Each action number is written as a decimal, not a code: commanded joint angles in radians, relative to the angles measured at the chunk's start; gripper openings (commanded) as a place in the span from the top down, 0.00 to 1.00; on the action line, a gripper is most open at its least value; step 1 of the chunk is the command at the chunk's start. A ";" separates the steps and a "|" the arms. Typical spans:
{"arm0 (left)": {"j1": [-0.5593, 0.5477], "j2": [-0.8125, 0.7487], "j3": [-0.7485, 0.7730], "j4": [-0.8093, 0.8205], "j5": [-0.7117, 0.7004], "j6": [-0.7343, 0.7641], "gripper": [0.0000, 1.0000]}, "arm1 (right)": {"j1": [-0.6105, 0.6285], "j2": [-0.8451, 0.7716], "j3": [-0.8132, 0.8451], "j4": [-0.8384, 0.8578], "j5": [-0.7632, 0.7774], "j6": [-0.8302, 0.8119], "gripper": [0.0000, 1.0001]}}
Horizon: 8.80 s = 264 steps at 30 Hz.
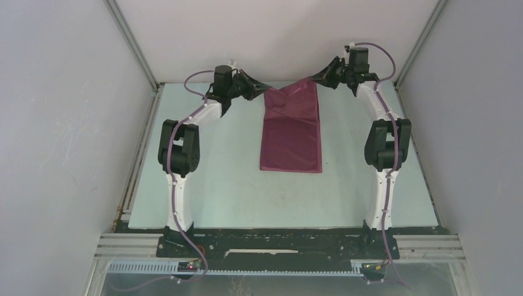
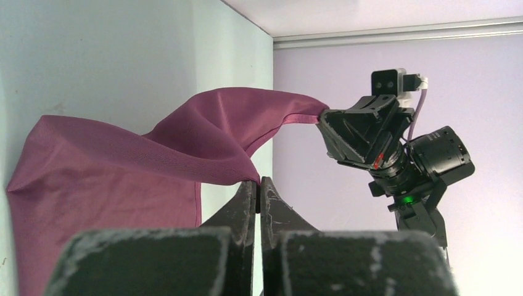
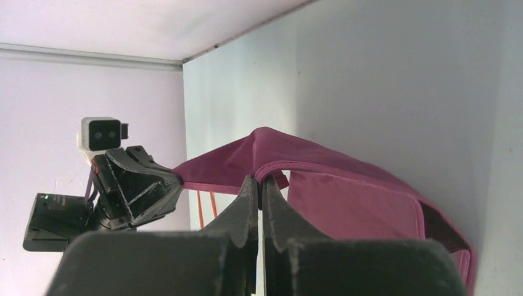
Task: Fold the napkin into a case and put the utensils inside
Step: Smooth out the square-folded napkin at the center of the board.
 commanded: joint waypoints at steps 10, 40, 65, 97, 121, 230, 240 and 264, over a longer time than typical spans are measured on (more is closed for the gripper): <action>-0.003 -0.212 -0.243 -0.042 0.058 0.013 1.00 | -0.007 -0.224 -0.289 -0.194 0.000 -0.016 1.00; -0.137 -0.480 -0.896 -0.166 0.048 0.241 1.00 | 0.040 -0.574 -1.104 -0.101 0.051 -0.151 1.00; -0.247 -0.471 -0.924 -0.124 0.061 0.212 1.00 | 0.012 -0.530 -1.153 -0.099 0.182 -0.152 1.00; -0.239 -0.555 -0.909 -0.374 0.065 0.405 1.00 | 0.091 -0.716 -1.238 -0.140 0.202 -0.060 1.00; -0.336 -0.582 -0.984 -0.261 0.049 0.278 1.00 | 0.066 -0.693 -1.150 -0.210 0.196 -0.118 1.00; -0.396 -0.603 -1.075 -0.114 -0.020 0.203 0.87 | 0.065 -0.637 -1.175 -0.310 0.228 -0.356 0.47; -0.361 -0.710 -1.071 -0.270 -0.086 0.283 0.79 | 0.072 -0.697 -1.174 -0.352 0.236 -0.386 0.45; -0.344 -0.901 -1.001 -0.524 -0.178 0.412 0.44 | 0.147 -0.698 -1.167 -0.198 -0.073 -0.351 0.03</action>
